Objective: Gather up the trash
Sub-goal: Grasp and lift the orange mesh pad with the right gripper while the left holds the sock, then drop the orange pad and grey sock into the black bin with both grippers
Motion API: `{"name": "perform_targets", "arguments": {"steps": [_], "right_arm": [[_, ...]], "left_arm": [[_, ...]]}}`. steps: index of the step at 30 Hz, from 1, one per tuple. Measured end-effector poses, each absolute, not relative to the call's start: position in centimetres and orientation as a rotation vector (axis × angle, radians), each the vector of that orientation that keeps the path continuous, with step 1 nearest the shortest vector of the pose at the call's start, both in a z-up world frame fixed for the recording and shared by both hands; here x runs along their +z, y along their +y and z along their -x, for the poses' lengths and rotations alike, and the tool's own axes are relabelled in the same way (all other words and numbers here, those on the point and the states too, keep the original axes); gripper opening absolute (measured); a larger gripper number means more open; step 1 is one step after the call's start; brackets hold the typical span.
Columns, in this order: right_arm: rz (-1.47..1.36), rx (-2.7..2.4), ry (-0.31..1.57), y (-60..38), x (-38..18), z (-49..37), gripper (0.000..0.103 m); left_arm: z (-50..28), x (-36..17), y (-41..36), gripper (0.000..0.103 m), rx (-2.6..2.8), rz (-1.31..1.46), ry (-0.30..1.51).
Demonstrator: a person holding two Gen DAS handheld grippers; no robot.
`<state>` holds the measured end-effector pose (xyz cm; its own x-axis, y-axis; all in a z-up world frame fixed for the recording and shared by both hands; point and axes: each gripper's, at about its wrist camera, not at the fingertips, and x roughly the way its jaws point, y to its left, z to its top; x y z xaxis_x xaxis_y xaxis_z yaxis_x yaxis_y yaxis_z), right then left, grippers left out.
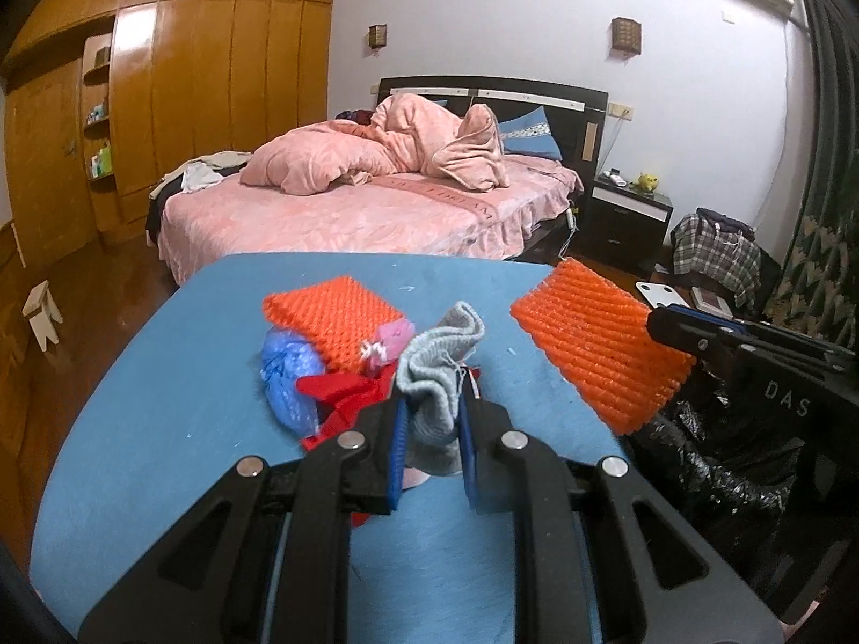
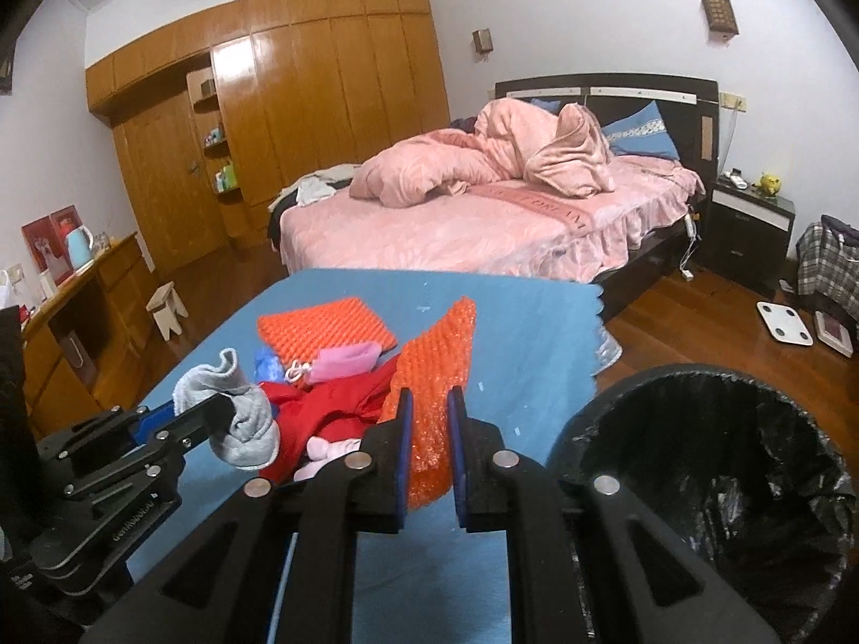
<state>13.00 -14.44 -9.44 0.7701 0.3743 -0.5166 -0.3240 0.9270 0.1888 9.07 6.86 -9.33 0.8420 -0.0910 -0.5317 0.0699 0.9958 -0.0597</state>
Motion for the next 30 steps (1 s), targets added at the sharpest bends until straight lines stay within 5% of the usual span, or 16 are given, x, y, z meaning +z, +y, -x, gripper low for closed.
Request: {"name": "perform_targets", "arguments": {"steps": [30], "right_arm": [[-0.144, -0.014, 0.565, -32.0, -9.9, -10.8, 0.013]], "left_arm": [[-14.1, -8.5, -11.2, 0.016, -0.468, 0.032, 0.546]]}}
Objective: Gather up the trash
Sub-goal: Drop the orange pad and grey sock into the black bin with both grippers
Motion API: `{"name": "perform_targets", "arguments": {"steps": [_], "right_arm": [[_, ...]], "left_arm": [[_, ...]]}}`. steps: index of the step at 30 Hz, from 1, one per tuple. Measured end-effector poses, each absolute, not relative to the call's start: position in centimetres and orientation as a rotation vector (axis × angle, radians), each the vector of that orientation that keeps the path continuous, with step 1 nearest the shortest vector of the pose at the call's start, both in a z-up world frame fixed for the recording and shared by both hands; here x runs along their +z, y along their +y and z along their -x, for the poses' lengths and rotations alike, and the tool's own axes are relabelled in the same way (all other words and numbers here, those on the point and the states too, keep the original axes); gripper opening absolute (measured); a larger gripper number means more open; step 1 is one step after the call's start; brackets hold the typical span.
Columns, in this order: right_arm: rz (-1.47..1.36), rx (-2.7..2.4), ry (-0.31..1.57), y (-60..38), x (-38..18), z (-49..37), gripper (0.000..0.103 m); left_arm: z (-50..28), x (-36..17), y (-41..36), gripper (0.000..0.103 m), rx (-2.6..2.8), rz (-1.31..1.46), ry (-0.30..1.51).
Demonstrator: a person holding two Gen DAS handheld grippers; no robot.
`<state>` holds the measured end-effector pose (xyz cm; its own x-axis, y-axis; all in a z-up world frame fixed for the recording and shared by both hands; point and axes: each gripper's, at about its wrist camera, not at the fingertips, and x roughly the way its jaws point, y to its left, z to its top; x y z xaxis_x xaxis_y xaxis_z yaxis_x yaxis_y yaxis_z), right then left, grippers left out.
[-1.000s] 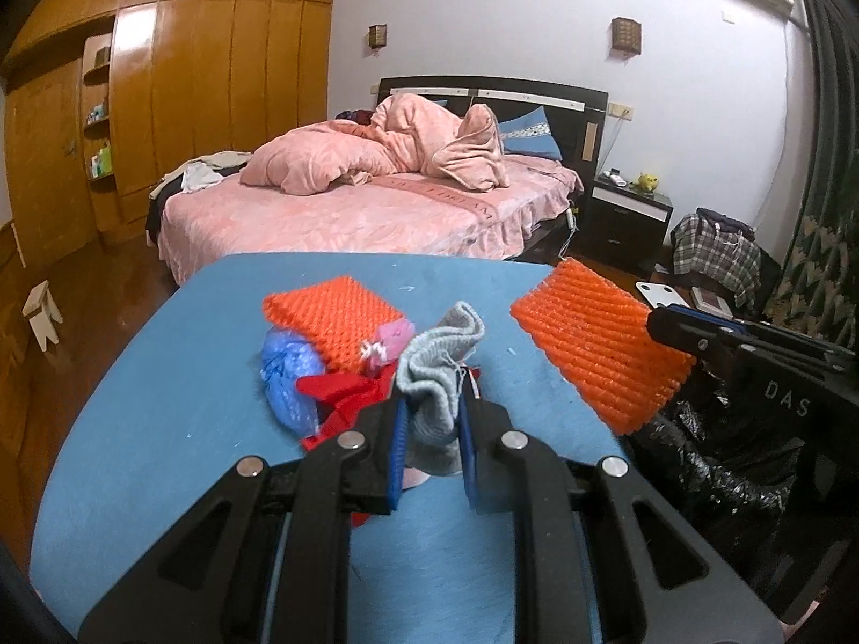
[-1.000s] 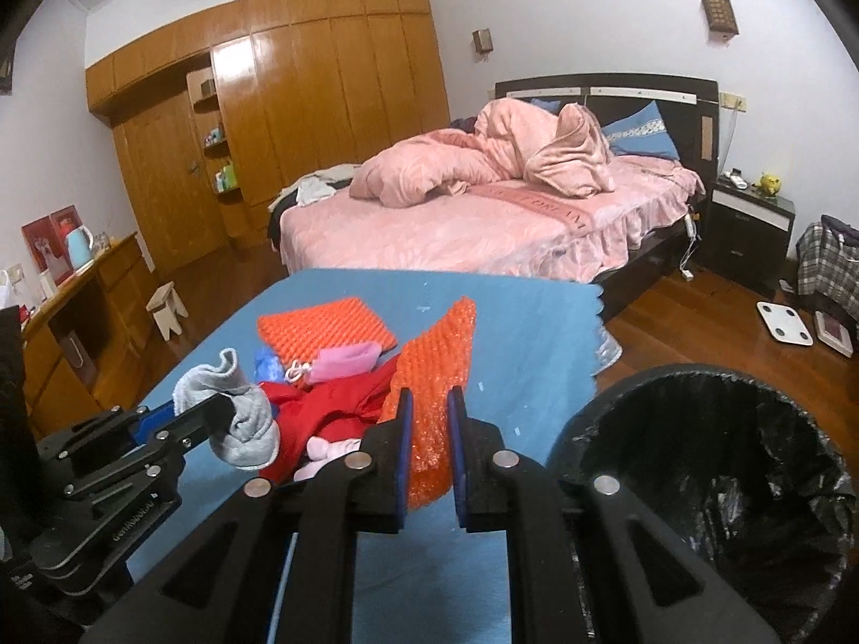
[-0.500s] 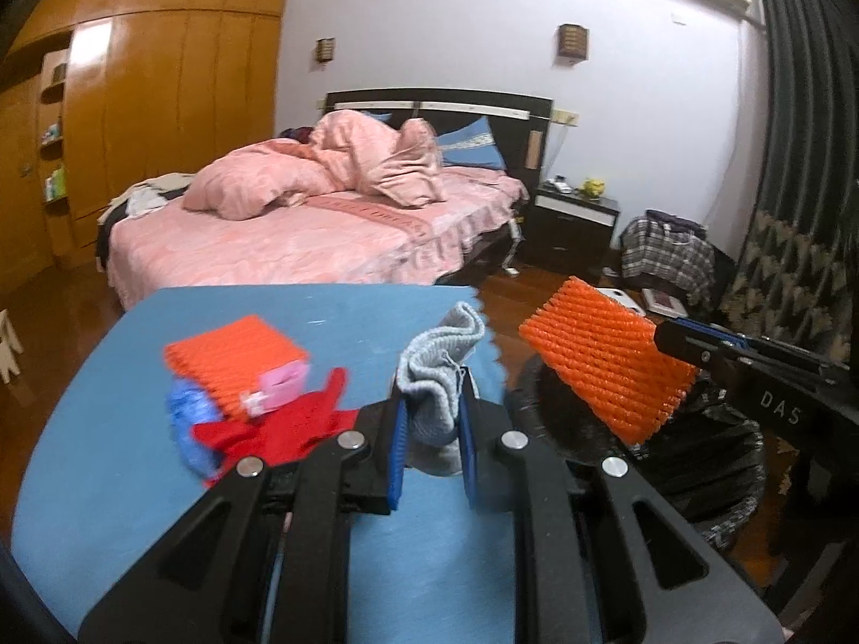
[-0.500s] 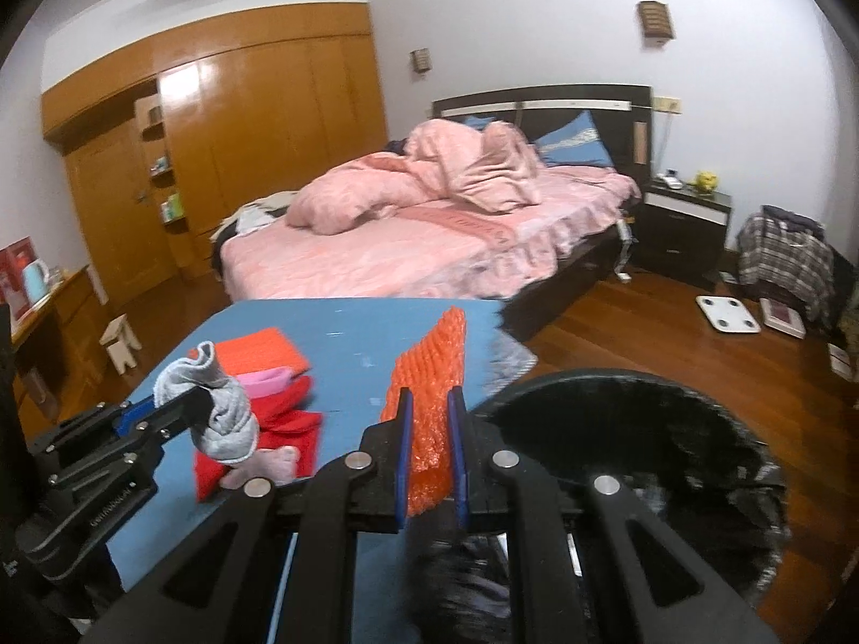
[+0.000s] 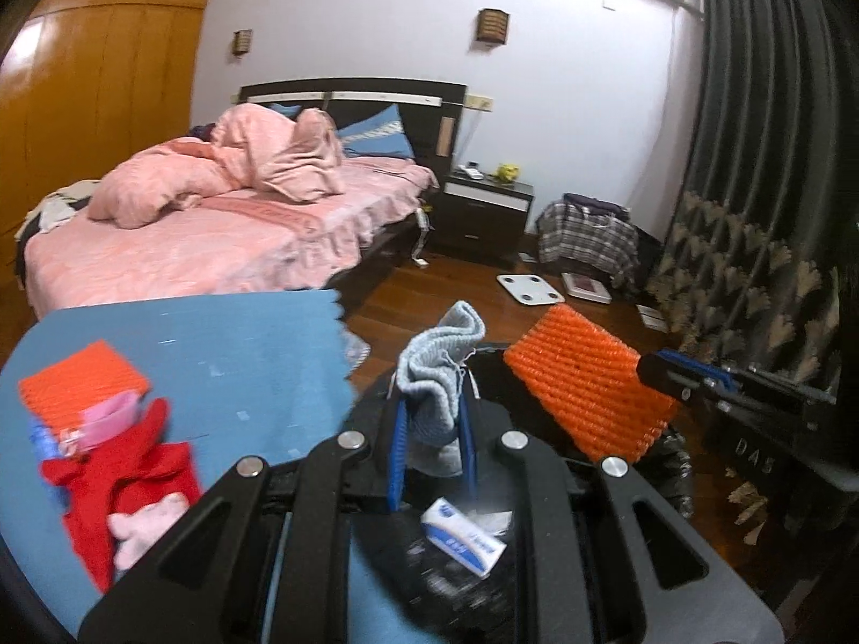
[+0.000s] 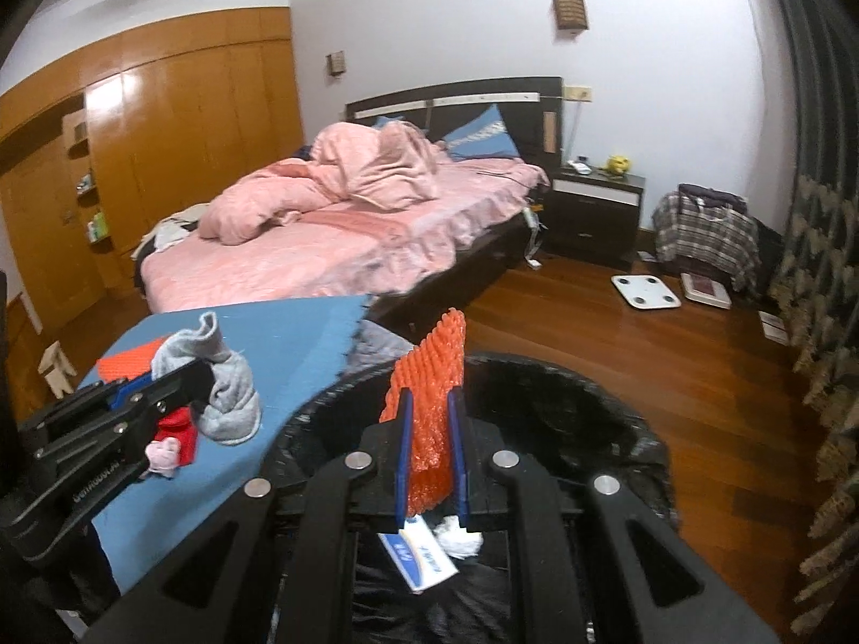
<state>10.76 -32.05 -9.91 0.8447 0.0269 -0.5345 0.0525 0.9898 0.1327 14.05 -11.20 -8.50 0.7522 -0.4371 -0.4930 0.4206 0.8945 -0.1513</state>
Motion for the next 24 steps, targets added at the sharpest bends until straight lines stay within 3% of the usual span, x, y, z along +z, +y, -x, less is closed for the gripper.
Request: {"name": "perform_targets", "arguments": {"steps": [6, 9, 10, 15, 17, 19, 20, 24], "right_arm": [[-0.159, -0.068, 0.577, -34.6, -10.8, -10.1, 0.013], [-0.161, -0.086, 0.585, -35.3, -11.2, -10.0, 0.015], [-0.162, -0.09, 0.587, -35.5, -11.3, -9.9, 0.02], [-0.162, -0.112, 0.582, -35.8, -11.6, -9.8, 0.052], [-0.157, -0.12, 0.57, -35.6, -11.5, -9.6, 0.078], [-0.15, -0.138, 0.54, -35.2, -11.2, -9.3, 0.093], [-0.149, -0.142, 0.53, -34.9, -11.0, -9.2, 0.098], [-0.157, -0.119, 0.508, -33.5, -10.4, -9.3, 0.098]], "left_arm": [[-15.1, -9.4, -14.7, 0.017, -0.521, 0.022, 0.568], [-15.4, -9.9, -15.6, 0.029, -0.542, 0.018, 0.585], [-15.4, -10.1, -15.7, 0.037, -0.542, 0.014, 0.586], [-15.5, -10.1, -15.1, 0.048, -0.525, 0.011, 0.581], [-15.4, -10.0, -14.2, 0.057, -0.503, 0.012, 0.575], [-15.2, -9.8, -12.7, 0.069, -0.468, 0.015, 0.564], [-15.0, -9.7, -12.0, 0.076, -0.452, 0.017, 0.558], [-14.3, -9.5, -8.1, 0.087, -0.375, 0.024, 0.55]]}}
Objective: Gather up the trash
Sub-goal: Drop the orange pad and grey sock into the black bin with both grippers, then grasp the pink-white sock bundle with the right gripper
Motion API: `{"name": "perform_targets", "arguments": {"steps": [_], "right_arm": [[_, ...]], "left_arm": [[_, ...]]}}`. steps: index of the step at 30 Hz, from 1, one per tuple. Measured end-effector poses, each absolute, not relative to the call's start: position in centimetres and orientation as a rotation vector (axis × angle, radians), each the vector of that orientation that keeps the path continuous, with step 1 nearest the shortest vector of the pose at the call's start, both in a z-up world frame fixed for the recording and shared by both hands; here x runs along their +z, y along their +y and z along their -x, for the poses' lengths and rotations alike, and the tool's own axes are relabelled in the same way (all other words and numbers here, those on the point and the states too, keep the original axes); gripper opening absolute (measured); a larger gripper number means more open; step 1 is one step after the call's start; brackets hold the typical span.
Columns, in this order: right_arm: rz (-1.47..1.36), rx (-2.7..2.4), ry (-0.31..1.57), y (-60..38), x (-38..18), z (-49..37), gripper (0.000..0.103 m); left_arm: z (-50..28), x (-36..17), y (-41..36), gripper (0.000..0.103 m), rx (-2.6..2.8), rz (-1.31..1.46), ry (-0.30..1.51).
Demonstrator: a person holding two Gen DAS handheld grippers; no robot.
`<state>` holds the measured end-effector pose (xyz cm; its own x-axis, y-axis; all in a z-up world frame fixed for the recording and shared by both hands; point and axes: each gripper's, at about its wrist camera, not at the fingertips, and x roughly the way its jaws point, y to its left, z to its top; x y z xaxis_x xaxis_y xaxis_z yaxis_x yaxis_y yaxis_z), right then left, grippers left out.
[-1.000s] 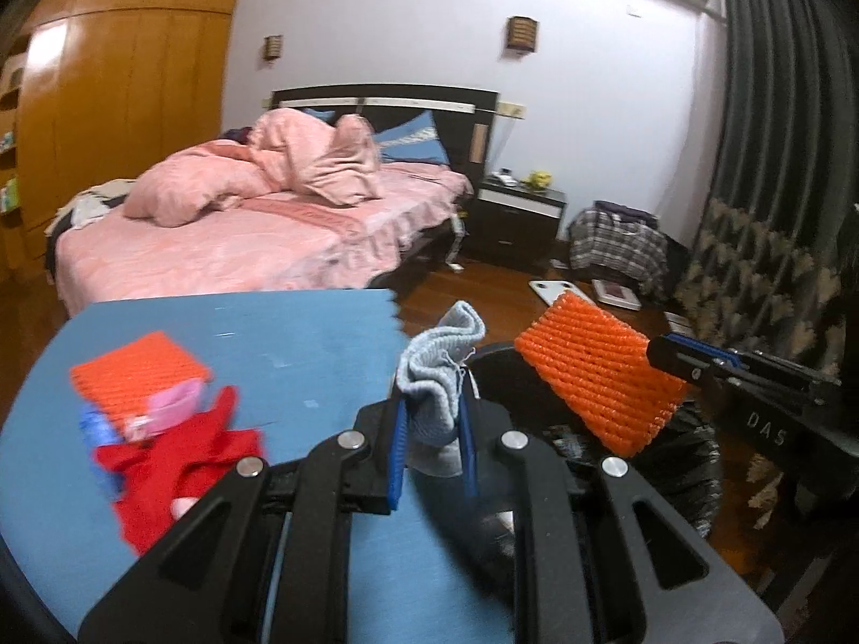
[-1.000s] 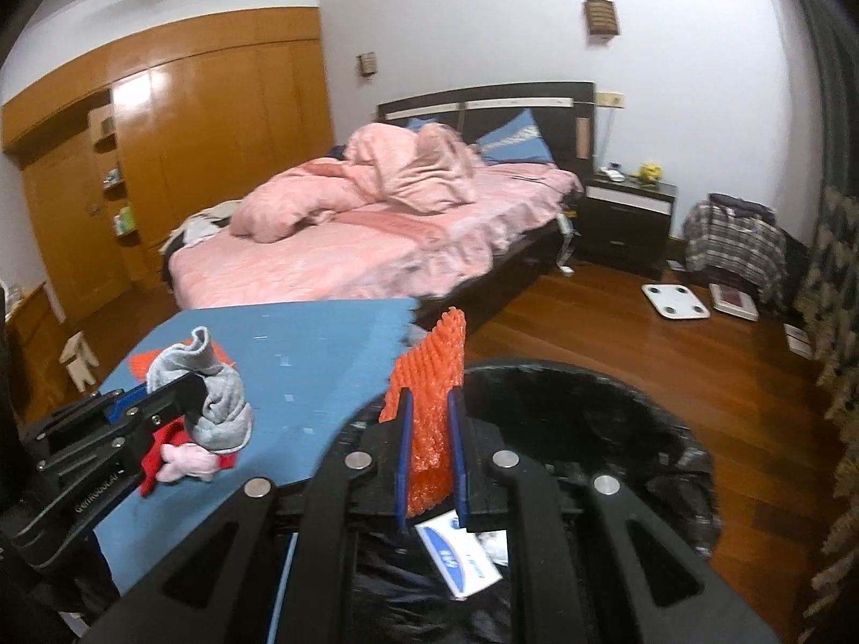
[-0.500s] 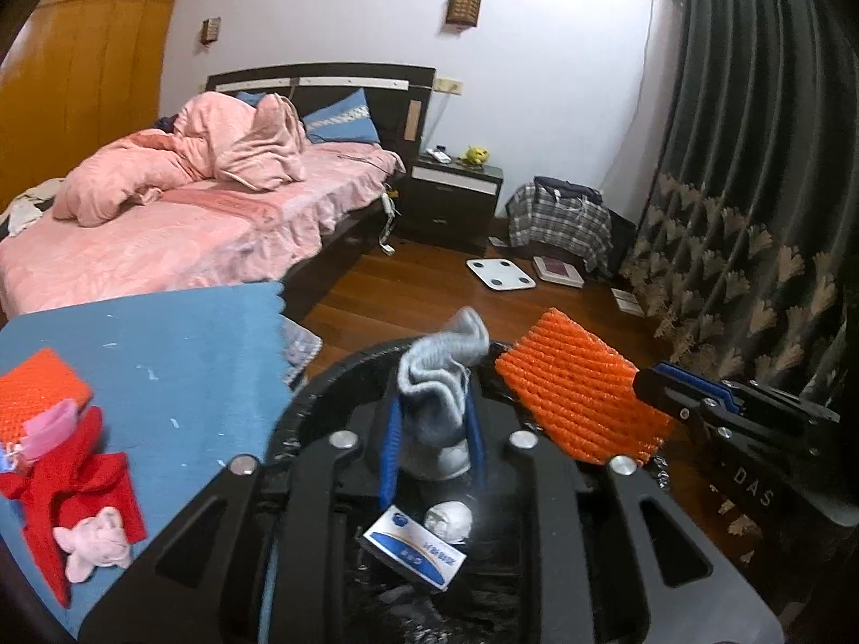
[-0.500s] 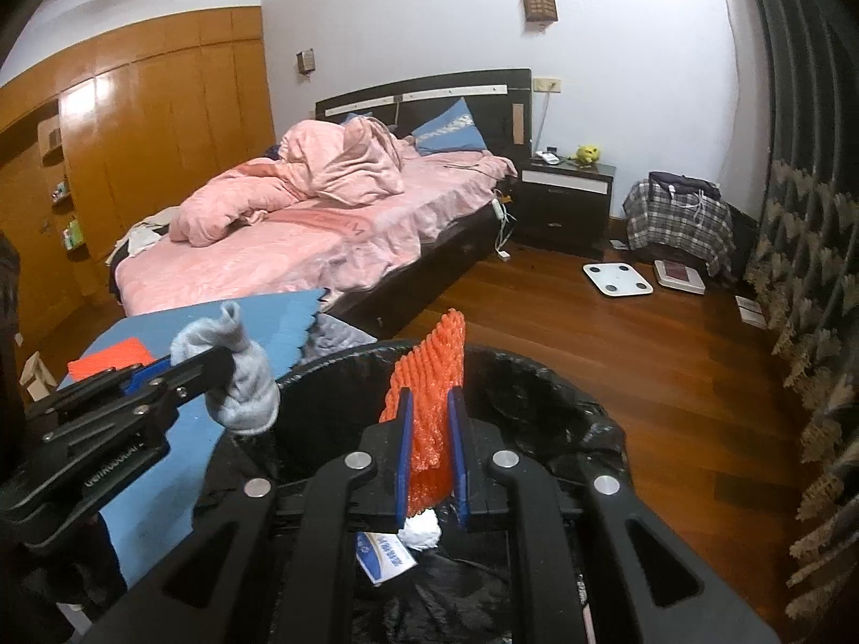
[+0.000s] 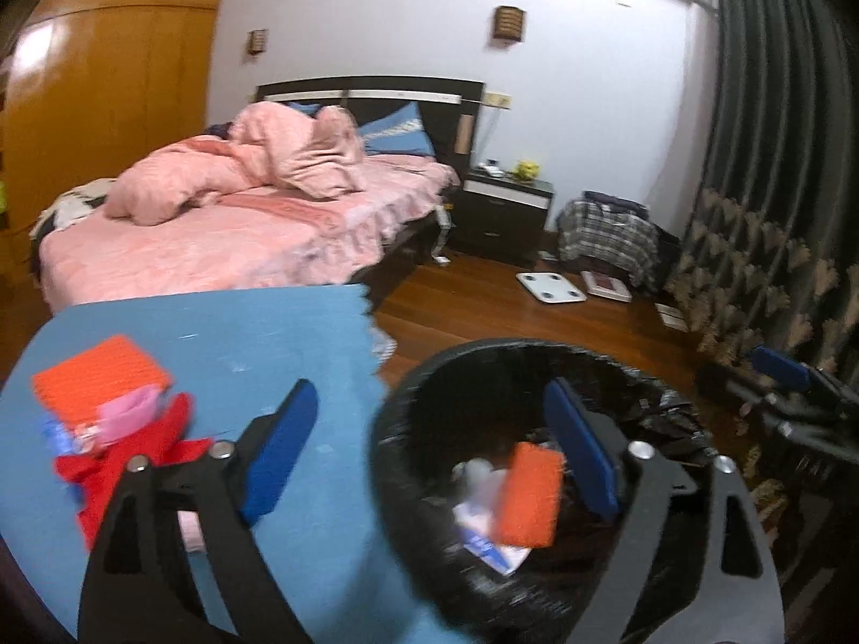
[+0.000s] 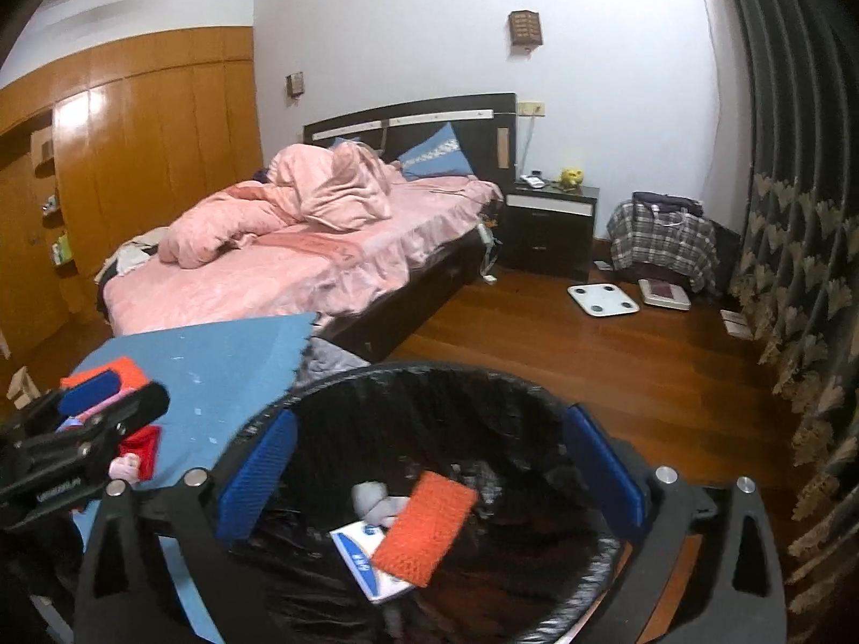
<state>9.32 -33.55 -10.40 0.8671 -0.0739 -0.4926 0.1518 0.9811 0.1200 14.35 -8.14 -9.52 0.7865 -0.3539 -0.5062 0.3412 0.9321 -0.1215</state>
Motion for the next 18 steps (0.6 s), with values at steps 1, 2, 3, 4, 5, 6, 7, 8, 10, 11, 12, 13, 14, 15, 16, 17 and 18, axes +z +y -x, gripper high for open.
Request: {"name": "perform_targets", "arguments": {"steps": [1, 2, 3, 4, 5, 6, 7, 8, 10, 11, 12, 13, 14, 15, 16, 17, 18], "right_arm": [[-0.159, -0.105, 0.511, -32.8, -10.3, -9.5, 0.098], [-0.161, -0.092, 0.511, -32.4, -10.2, -9.6, 0.098], [-0.161, -0.08, 0.51, -31.9, -10.2, -9.7, 0.098], [-0.155, -0.063, 0.508, -30.9, -10.1, -9.8, 0.098], [-0.15, -0.052, 0.51, -30.3, -10.2, -9.9, 0.098], [-0.142, -0.032, 0.515, -29.4, -10.3, -10.1, 0.098], [-0.135, -0.014, 0.52, -28.5, -10.3, -10.2, 0.098], [-0.13, -0.001, 0.523, -27.9, -10.4, -10.3, 0.098], [-0.12, 0.031, 0.528, -26.3, -10.4, -10.6, 0.098], [-0.113, 0.051, 0.53, -25.3, -10.4, -10.8, 0.098], [-0.106, 0.068, 0.533, -24.4, -10.4, -11.0, 0.098], [-0.102, 0.085, 0.536, -23.5, -10.5, -11.1, 0.098], [-0.099, 0.098, 0.539, -22.9, -10.6, -11.2, 0.098], [-0.095, 0.119, 0.543, -21.9, -10.7, -11.4, 0.098], [-0.092, 0.131, 0.545, -21.4, -10.7, -11.4, 0.098], [-0.087, 0.15, 0.545, -20.5, -10.7, -11.5, 0.098], [-0.082, 0.163, 0.546, -19.9, -10.7, -11.5, 0.098]], "left_arm": [[-14.1, -9.4, -7.4, 0.088, -0.361, 0.026, 0.549], [-13.9, -9.4, -6.6, 0.089, -0.344, 0.029, 0.55], [-13.6, -9.5, -5.4, 0.089, -0.316, 0.032, 0.551], [-13.5, -9.4, -4.6, 0.09, -0.301, 0.033, 0.55], [-13.3, -9.4, -3.8, 0.09, -0.283, 0.031, 0.55], [-13.0, -9.5, -2.6, 0.09, -0.256, 0.026, 0.549], [-12.8, -9.5, -1.8, 0.09, -0.238, 0.021, 0.549], [-12.5, -9.6, -0.7, 0.09, -0.214, 0.016, 0.549], [-12.2, -9.7, 0.9, 0.09, -0.177, 0.014, 0.55], [-12.0, -9.8, 1.8, 0.09, -0.158, 0.015, 0.553], [-11.9, -10.0, 2.9, 0.09, -0.132, 0.017, 0.557], [-11.7, -10.0, 3.6, 0.09, -0.117, 0.017, 0.559], [-11.6, -10.2, 4.3, 0.09, -0.1, 0.016, 0.561], [-11.5, -10.4, 5.2, 0.09, -0.082, 0.017, 0.565], [-11.5, -10.5, 6.0, 0.09, -0.066, 0.018, 0.569], [-11.3, -10.7, 6.7, 0.09, -0.053, 0.019, 0.572], [-11.3, -10.9, 7.6, 0.09, -0.035, 0.022, 0.578]]}}
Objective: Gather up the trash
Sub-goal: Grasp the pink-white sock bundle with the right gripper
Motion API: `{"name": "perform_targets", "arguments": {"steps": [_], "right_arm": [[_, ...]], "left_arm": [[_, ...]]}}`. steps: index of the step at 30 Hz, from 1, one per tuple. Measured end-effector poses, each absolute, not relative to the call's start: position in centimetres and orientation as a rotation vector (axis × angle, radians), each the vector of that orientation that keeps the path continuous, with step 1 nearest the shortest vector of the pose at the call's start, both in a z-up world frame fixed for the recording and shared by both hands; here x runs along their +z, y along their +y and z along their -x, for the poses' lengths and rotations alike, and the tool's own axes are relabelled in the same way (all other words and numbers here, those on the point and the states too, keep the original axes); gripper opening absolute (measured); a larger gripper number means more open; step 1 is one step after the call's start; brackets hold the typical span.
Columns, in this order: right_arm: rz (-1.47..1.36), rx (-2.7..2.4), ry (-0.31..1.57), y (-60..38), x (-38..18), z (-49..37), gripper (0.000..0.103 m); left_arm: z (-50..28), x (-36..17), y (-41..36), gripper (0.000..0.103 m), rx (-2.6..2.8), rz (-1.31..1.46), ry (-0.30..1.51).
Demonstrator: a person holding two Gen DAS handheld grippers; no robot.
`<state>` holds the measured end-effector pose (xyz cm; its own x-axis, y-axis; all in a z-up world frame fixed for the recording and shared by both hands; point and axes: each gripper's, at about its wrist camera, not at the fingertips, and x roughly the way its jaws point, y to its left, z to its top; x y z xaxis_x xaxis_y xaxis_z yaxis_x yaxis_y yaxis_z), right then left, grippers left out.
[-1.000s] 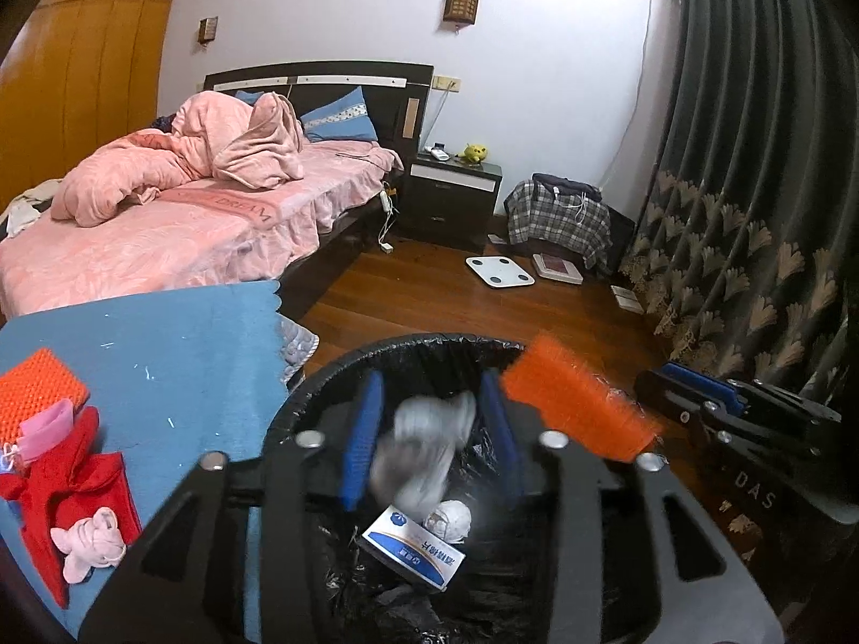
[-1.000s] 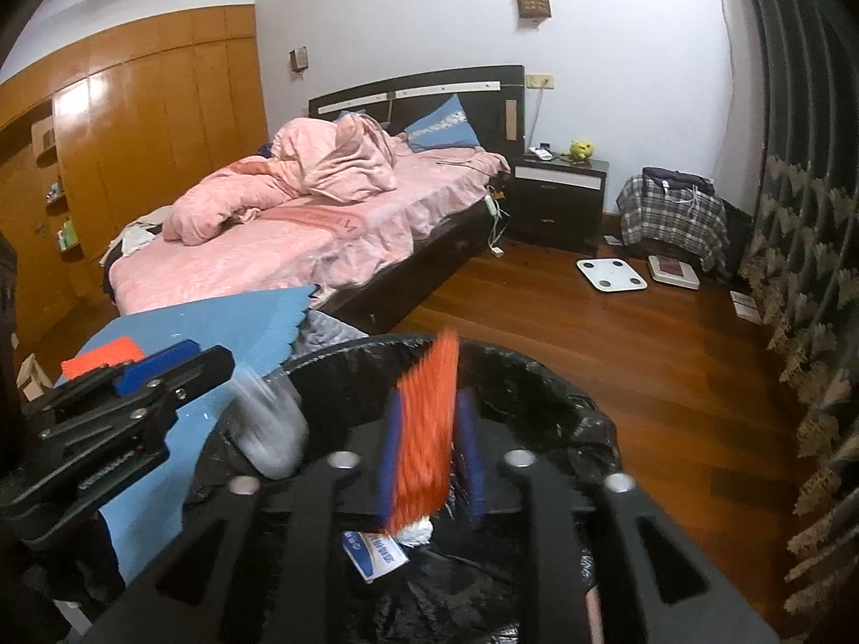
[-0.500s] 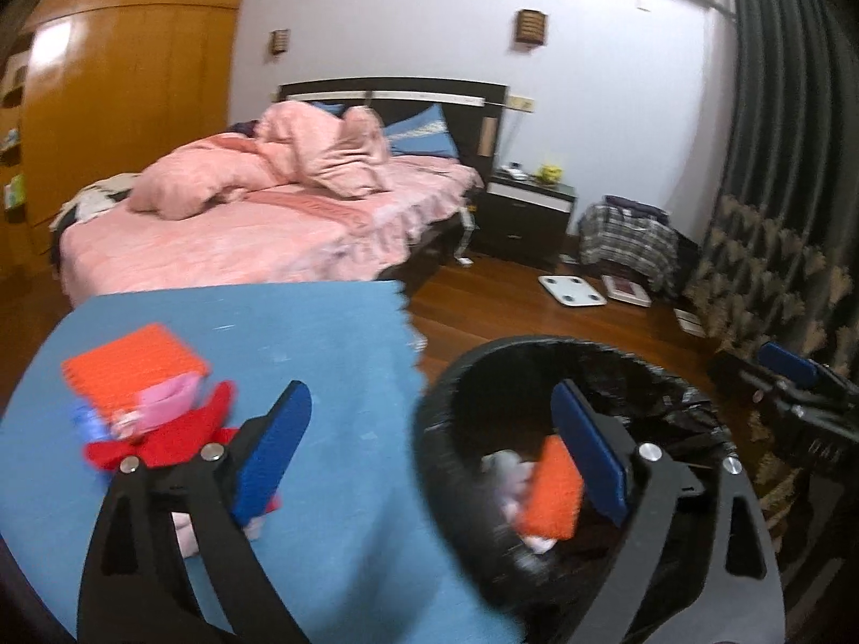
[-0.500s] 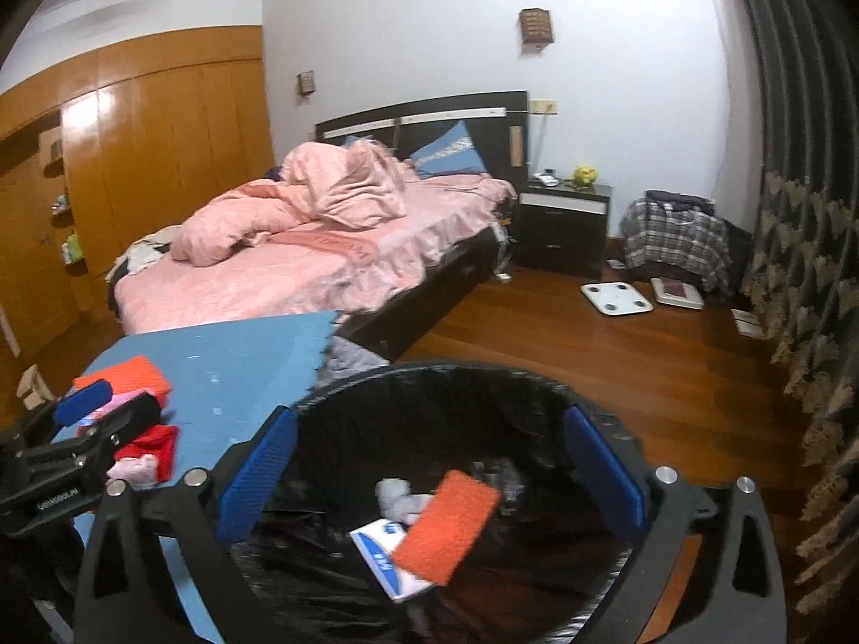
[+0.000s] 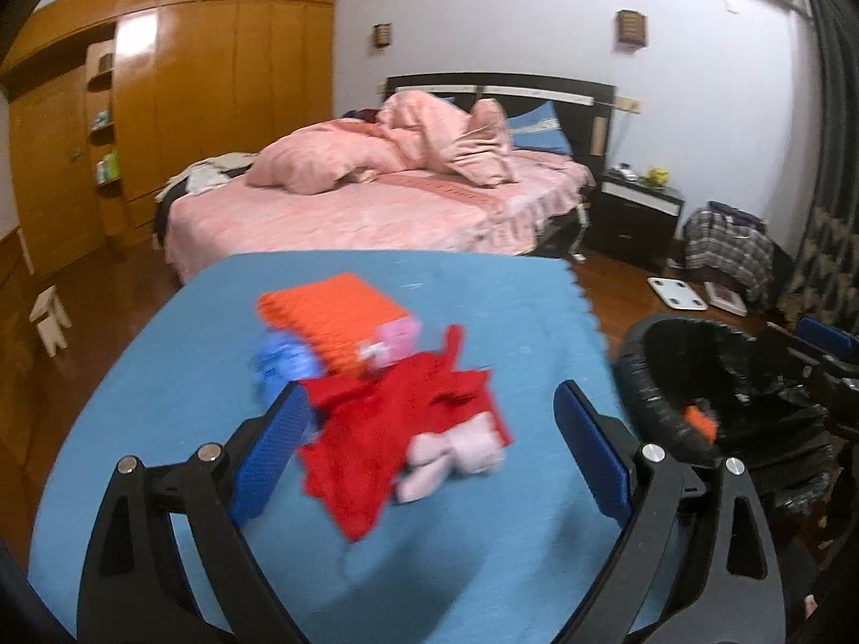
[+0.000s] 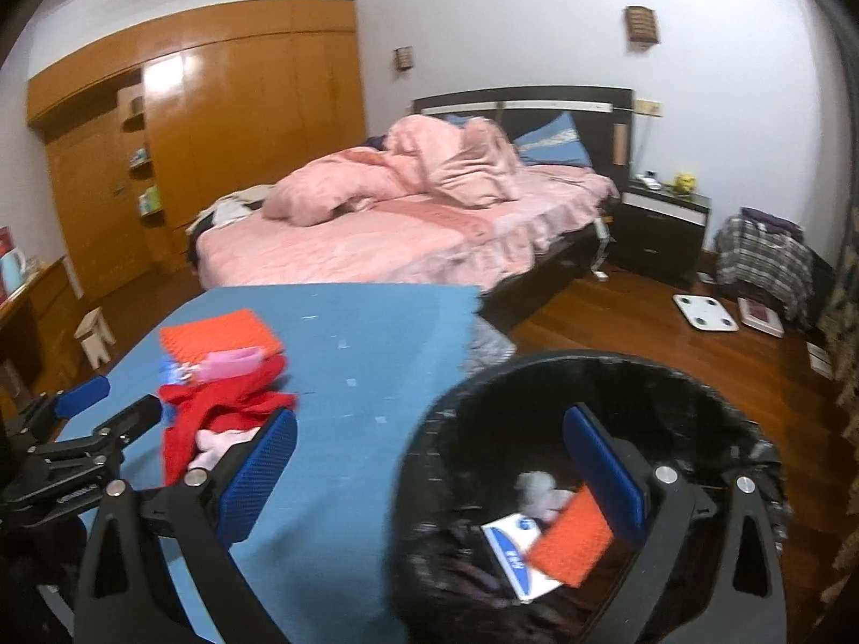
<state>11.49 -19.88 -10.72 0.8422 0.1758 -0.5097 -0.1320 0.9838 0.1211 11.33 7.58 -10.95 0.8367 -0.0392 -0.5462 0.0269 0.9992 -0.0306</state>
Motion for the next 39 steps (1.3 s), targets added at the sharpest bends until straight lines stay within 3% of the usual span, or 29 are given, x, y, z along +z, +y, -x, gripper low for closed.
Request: {"name": "perform_targets", "arguments": {"steps": [27, 33, 36, 38, 39], "right_arm": [[0.031, 0.369, 0.682, -5.8, -18.1, -16.0, 0.093], [0.043, 0.41, 0.741, -4.6, -19.2, -17.1, 0.076], [0.038, 0.444, 0.766, -4.3, -19.6, -17.3, 0.061], [0.035, 0.475, 0.785, -4.0, -19.8, -17.3, 0.044], [0.033, 0.492, 0.793, -3.9, -19.9, -17.4, 0.043]], "left_arm": [[-11.1, -15.8, 17.1, 0.09, 0.144, 0.062, 0.646], [-11.3, -16.4, 17.2, 0.09, 0.141, 0.071, 0.657], [-11.4, -16.5, 17.2, 0.09, 0.137, 0.075, 0.661], [-11.4, -16.5, 17.1, 0.09, 0.137, 0.075, 0.662], [-11.4, -16.5, 17.1, 0.09, 0.136, 0.076, 0.664]]}}
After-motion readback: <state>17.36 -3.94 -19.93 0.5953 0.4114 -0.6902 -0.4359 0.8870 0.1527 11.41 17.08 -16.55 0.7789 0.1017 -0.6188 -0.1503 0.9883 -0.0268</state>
